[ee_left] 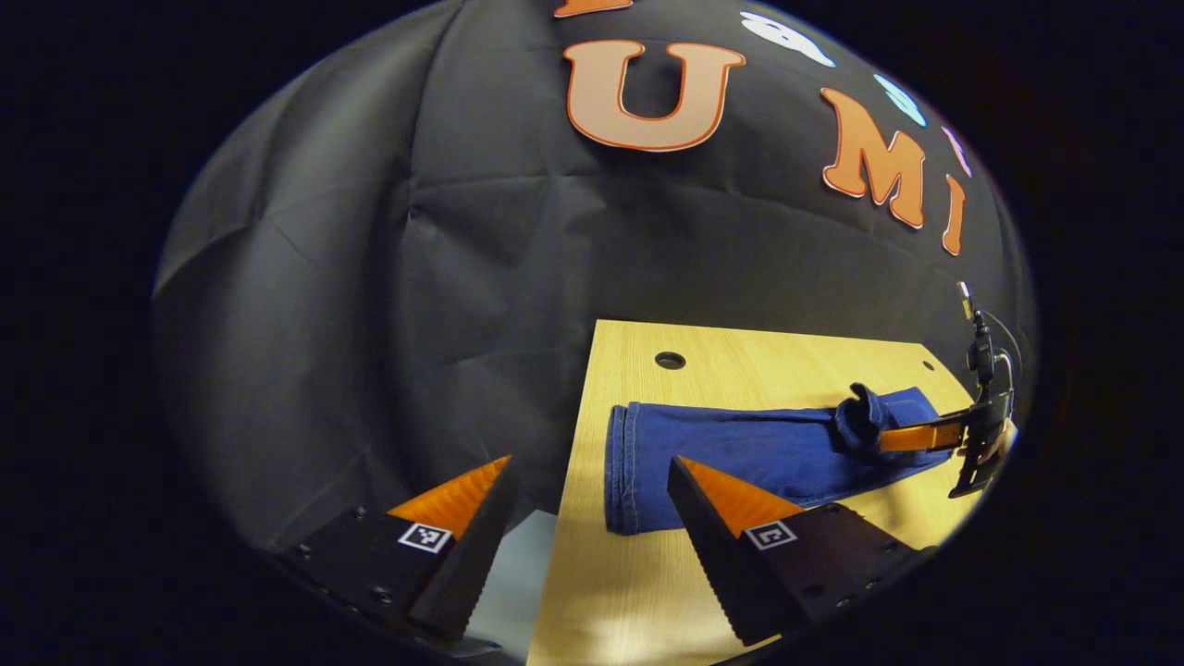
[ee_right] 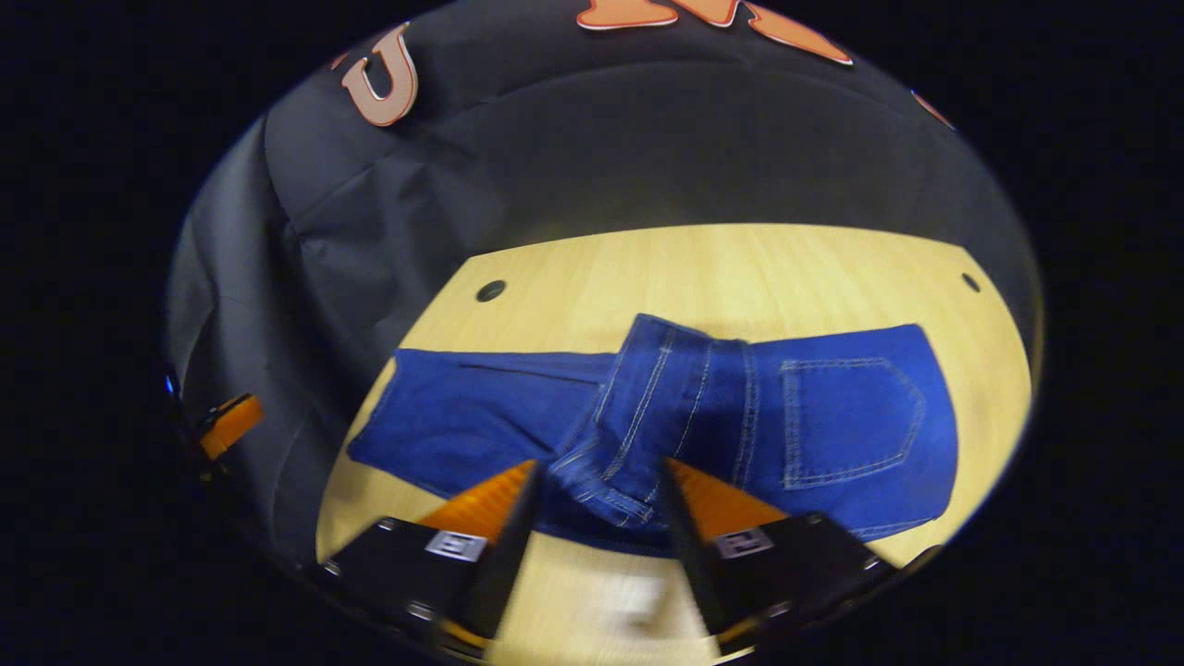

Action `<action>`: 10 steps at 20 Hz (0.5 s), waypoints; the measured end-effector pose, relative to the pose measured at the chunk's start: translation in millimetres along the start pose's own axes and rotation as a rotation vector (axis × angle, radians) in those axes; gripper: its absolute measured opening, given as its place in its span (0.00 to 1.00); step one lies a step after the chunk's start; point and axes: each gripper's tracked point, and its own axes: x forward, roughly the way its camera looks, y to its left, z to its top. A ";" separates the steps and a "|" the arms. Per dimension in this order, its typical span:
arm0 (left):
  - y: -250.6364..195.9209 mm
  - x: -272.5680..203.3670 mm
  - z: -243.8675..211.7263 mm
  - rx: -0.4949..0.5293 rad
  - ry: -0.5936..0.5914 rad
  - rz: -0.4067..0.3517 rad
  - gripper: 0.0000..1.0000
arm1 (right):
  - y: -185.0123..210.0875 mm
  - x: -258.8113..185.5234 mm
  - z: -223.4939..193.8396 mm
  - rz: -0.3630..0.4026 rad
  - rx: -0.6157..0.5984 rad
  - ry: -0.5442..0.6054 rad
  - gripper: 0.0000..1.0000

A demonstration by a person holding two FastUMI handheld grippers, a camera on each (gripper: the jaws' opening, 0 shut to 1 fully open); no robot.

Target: Grasp the waist and the cuffs of the jeans and fold them to make the two legs overlap; first hold the waist and fold one-third of the jeans toward the cuffs, then hold the cuffs and fold the remaining one-third in the same direction to finish folding.

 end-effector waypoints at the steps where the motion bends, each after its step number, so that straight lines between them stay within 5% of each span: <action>1: -6.7 3.9 -8.7 -0.032 0.028 -0.035 0.99 | 0.8 -3.0 -0.4 0.003 -0.001 -0.006 0.82; 2: -11.9 6.1 -16.0 -0.079 0.054 -0.065 0.98 | 0.2 -6.6 2.3 0.001 -0.001 -0.014 0.99; 7: -27.0 26.7 -57.6 -0.589 0.208 -0.159 0.98 | 0.5 -34.7 16.9 0.069 0.102 -0.056 0.98; 10: -3.3 42.4 -68.8 -0.799 0.246 -0.100 0.98 | -9.0 -45.9 25.4 0.076 0.156 -0.060 0.98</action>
